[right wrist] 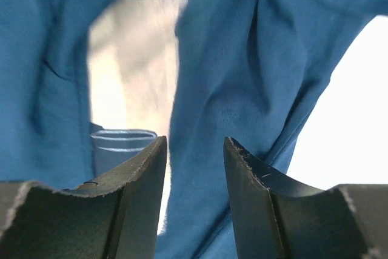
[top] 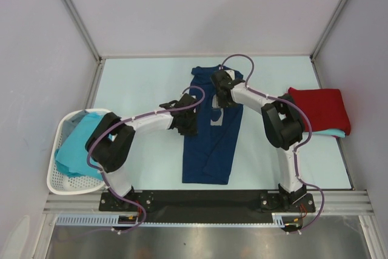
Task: Fold and stack the t-shirts
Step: Rotate the tshirt 95 degrees
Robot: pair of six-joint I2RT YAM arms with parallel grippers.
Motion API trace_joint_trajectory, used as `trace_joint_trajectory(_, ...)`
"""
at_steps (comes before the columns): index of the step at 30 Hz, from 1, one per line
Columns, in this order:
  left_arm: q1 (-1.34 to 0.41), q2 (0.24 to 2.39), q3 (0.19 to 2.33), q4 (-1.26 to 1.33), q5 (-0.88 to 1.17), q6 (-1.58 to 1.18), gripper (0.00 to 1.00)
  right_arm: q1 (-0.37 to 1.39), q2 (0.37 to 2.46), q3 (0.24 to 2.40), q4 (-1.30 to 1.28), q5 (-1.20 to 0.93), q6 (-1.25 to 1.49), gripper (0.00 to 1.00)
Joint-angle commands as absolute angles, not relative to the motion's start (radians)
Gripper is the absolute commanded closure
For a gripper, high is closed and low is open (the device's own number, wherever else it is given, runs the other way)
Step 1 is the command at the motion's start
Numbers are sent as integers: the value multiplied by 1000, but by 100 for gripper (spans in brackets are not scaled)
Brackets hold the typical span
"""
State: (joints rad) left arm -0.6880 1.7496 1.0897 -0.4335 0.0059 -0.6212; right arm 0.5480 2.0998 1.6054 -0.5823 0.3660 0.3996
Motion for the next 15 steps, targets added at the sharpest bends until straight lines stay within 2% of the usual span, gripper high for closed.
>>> trace_joint_trajectory(1, -692, 1775, 1081, -400, 6, -644, 71, 554, 2072, 1565, -532, 371, 417, 53)
trace_joint_trajectory(5, -692, 1792, 1083, -397, 17, -653, 71, 554, 2071, 1536, -526, 365, 425, 53)
trace_joint_trajectory(7, -692, 1798, 1081, -397, 21, -652, 71, 554, 2068, 1525, -526, 359, 437, 57)
trace_joint_trajectory(15, -693, 1813, 1055, -400, 40, -657, 74, 584, 2056, 1399, -519, 333, 512, 80)
